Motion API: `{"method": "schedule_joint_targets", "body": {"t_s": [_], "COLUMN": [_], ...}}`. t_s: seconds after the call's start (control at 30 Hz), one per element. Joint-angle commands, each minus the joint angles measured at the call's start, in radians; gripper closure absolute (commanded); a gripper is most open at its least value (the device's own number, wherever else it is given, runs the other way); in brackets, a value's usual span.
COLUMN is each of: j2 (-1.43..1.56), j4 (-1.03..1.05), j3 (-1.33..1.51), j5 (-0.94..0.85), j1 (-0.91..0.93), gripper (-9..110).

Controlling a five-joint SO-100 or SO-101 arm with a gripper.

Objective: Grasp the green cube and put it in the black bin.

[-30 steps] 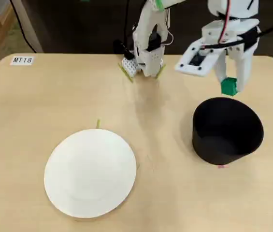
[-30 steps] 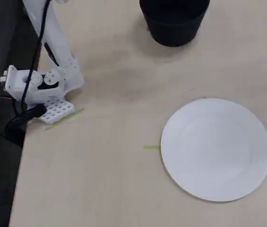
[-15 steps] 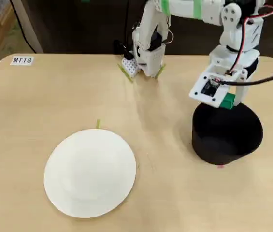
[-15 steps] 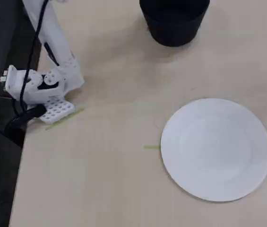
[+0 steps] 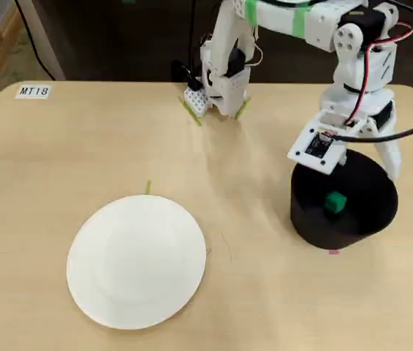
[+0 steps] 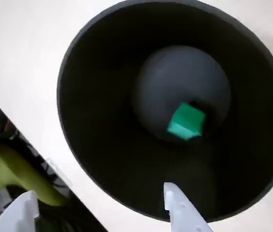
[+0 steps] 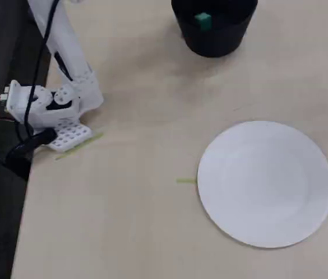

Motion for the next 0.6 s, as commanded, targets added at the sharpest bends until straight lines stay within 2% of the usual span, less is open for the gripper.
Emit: {"method": "schedule_joint_targets", "body": {"t_s": [0.0, 0.13, 0.23, 0.33, 0.4, 0.47, 0.57], "j2": [0.020, 0.221, 0.686, 1.129, 1.235, 1.256, 1.378], "j4": [-0.009, 0.109, -0.066, -0.166, -0.161, -0.161, -0.235], "j3": [-0.017, 0.092, 0.479, 0.773, 0.874, 0.957, 1.150], "j5": [0.052, 0.190, 0.336, 0.380, 0.353, 0.310, 0.282], "j1": [0.014, 0.209, 0.434, 0.632, 0.638, 0.569, 0.532], "gripper": [102, 102, 102, 102, 102, 102, 102]}}
